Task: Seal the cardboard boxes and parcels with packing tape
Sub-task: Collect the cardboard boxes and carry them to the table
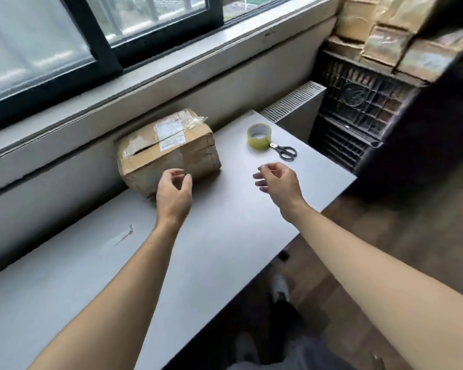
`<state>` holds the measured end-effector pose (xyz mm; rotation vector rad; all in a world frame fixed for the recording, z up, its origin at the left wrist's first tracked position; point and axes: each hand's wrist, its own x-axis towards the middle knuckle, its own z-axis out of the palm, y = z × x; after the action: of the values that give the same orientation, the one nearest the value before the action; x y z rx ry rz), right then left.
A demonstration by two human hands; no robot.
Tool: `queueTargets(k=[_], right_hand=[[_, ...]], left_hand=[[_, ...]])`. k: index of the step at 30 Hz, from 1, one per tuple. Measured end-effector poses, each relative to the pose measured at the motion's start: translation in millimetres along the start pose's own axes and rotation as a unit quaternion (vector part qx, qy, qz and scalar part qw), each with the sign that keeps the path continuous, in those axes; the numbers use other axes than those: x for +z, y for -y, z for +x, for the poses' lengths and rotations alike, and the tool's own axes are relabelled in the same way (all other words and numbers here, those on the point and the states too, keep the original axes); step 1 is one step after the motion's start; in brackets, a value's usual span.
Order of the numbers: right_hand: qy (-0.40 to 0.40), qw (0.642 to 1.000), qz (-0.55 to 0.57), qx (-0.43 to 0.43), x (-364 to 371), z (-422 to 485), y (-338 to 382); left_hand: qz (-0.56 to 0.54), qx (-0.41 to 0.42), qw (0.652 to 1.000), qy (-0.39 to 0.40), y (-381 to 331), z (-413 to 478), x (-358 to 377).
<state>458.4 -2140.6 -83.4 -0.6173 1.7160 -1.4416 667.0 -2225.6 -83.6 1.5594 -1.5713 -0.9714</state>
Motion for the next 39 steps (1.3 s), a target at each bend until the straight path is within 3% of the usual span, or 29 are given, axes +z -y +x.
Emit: queueTargets(k=[5,13,18,29,34,39], right_hand=[[-0.080,0.997,0.010,0.021,-86,-77,-33],[-0.267,0.960,0.052,0.069,-225,-193,-110],[-0.362,0.925,0.081,0.084,-313,-277,-158],[-0.498,0.840,0.147,0.159,-463,-480,-286],[-0.549,0.790,0.164,0.216,-507,-520,-340],[-0.574,0.765,0.131,0.260,-556,-518,-407]], left_hand=[[0.018,0.091,0.973,0.209,-19,-79,71],[0.048,0.150,0.909,0.386,-27,-211,171],[0.081,0.189,0.865,0.457,-28,-311,228],[0.145,0.185,0.766,0.599,-2,-582,312],[0.188,0.189,0.707,0.655,18,-666,358],[0.236,0.192,0.641,0.704,51,-720,431]])
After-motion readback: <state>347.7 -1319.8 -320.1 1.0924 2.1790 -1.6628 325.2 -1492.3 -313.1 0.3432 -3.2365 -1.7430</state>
